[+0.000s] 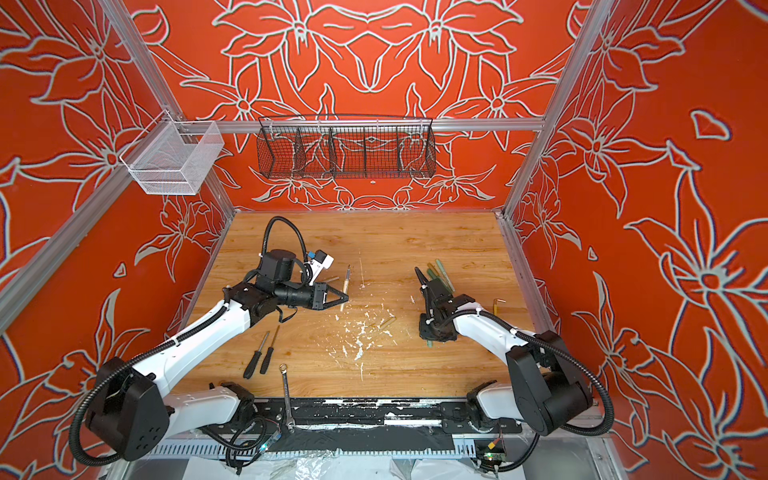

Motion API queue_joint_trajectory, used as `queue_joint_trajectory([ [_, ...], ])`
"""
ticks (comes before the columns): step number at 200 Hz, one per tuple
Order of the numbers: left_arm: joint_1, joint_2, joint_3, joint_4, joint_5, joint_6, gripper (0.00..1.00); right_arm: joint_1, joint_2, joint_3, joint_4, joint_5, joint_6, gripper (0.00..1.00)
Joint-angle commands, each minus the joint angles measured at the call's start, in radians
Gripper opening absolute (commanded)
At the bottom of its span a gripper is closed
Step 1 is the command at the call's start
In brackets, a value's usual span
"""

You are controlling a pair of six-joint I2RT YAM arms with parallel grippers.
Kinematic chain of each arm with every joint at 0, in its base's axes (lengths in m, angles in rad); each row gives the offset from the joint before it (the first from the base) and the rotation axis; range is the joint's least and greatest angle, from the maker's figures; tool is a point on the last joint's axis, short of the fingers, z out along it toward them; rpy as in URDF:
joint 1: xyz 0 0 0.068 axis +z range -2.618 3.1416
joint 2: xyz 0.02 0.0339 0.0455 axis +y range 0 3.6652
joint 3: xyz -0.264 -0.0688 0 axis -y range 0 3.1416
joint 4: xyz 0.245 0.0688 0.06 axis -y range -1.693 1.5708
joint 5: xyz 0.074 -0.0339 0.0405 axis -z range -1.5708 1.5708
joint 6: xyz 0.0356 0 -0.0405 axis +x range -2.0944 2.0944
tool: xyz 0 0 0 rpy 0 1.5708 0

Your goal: Insert the pens into the pen caps

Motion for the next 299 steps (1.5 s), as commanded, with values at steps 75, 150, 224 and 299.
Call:
queue_joint_trajectory([
  [75,-0.116,0.12,0.033,0.109,0.082,0.031,0.0,-0.009,0.022,0.036,0.1,-0.101,-0.057,0.08],
  [150,-0.177,0.243,-0.06,0.312,0.138,0.021,0.0,-0.008,0.046,0.118,0.353,-0.219,0.052,0.07],
  [224,-0.192,0.245,-0.039,0.205,0.079,0.1,0.0,-0.009,0.115,0.23,0.237,-0.138,-0.002,0.15],
  [299,-0.189,0.143,-0.068,0.185,-0.035,0.086,0.0,-0.008,0.062,0.119,-0.039,-0.196,-0.169,0.58],
])
